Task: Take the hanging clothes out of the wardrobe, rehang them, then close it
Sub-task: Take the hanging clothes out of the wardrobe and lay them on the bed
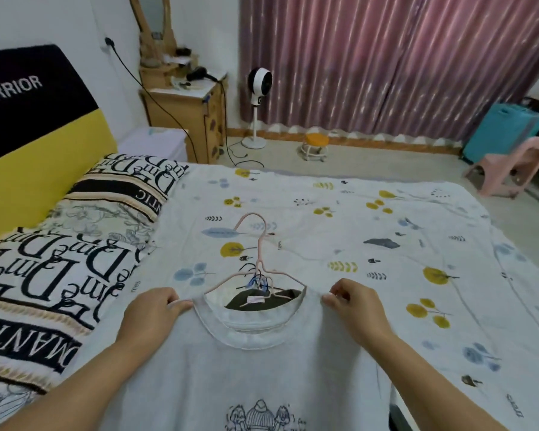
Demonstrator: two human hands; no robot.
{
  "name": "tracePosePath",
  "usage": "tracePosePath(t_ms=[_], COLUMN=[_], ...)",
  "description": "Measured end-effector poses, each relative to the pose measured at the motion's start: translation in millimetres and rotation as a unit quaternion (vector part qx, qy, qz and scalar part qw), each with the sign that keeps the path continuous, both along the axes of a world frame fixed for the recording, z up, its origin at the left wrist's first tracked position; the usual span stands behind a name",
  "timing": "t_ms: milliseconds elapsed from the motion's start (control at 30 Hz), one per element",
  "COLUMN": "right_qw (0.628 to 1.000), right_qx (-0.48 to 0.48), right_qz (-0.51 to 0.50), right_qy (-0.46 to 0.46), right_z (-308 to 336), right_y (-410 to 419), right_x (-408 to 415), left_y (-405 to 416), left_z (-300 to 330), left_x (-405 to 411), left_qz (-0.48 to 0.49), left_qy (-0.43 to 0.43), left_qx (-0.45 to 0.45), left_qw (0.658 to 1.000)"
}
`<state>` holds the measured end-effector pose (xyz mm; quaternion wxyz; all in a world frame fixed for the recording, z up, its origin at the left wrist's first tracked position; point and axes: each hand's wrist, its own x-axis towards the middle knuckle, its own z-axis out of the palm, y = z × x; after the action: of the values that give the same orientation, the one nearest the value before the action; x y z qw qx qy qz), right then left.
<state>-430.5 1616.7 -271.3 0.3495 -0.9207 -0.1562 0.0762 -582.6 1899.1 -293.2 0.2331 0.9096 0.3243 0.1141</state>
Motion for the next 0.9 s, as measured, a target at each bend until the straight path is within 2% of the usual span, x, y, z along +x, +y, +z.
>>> tracePosePath(t_ms=[300, 433, 500, 600, 667, 767, 900], right_qw=[0.997, 0.978, 0.967, 0.959, 0.948, 0.944, 0.933], right_qx=[-0.065, -0.181, -0.220, -0.254, -0.282, -0.288, -0.302], right_qz=[0.026, 0.074, 0.098, 0.123, 0.148, 0.155, 0.182], right_qy=[0.040, -0.070, -0.079, -0.020, 0.028, 0.035, 0.077], right_z=[-139, -199, -222, -239, -247, -246, -232], right_y=[49, 54, 55, 53, 48, 48, 50], right_x=[80, 71, 55, 31, 26, 31, 36], left_y=[29, 32, 31, 26, 17, 3, -10], left_z=[-135, -200, -225, -243, -246, -239, -227], left_x=[74, 77, 76, 75, 74, 68, 56], left_qz=[0.068, 0.097, 0.106, 0.108, 0.105, 0.059, -0.056], left_qy=[0.047, 0.079, 0.116, 0.166, 0.147, 0.141, 0.289], left_qx=[0.000, -0.012, -0.001, -0.002, 0.004, -0.004, -0.001], left_qw=[0.997, 0.992, 0.988, 0.980, 0.983, 0.988, 0.956])
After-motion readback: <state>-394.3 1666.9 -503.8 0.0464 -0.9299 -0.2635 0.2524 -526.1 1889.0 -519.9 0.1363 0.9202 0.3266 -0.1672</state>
